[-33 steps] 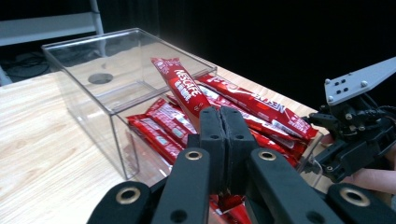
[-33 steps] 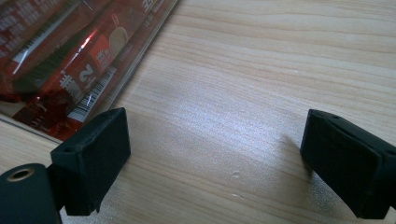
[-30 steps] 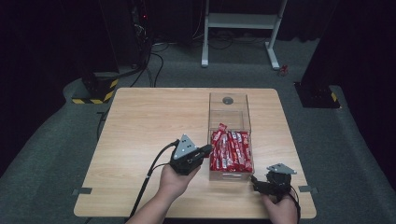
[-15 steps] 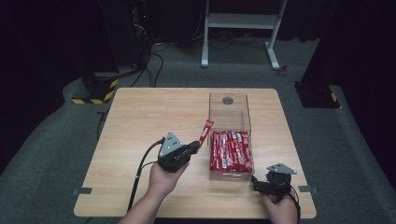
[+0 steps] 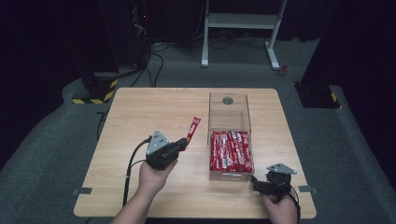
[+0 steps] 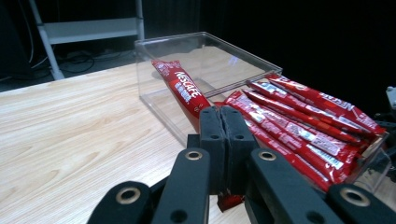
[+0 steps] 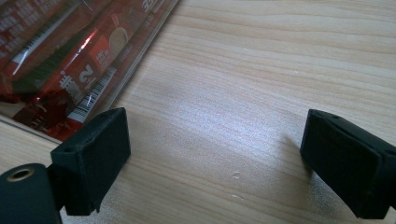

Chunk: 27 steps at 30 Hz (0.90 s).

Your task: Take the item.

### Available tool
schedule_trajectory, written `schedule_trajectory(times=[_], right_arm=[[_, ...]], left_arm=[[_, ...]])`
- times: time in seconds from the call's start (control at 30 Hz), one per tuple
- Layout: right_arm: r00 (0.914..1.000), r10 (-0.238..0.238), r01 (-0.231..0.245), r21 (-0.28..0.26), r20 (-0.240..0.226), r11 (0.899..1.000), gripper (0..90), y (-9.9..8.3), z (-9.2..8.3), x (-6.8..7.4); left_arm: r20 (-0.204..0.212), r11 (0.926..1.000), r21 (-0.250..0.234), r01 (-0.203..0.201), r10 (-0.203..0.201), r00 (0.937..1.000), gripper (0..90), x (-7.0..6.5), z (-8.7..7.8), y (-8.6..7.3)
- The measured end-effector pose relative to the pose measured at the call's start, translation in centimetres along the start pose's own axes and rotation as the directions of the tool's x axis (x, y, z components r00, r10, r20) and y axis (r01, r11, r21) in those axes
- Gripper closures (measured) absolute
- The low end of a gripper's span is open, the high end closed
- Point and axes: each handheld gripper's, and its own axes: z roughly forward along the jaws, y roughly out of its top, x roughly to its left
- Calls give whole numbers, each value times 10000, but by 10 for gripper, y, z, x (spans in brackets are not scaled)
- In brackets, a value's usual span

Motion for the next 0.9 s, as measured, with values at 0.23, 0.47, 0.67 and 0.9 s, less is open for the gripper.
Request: schedule_trajectory(times=[0.23,0.47,0.67,0.9], right_arm=[[10000,-3,3,-4,2,10000,83,0,0,0],[10000,-2,2,-2,2,10000,83,0,0,0],[10000,-2,2,-5,3,10000,83,0,0,0],[10000,0,0,0,1,10000,83,0,0,0]], left_arm=[[-248,9999,-33,147,-148,9996,885,13,-5,-4],[-447,9996,-80,276,-280,9986,885,24,-11,-8],[-598,9994,-70,329,-332,9977,885,32,-14,-12],[-770,9991,-172,396,-408,9962,885,43,-18,-15]])
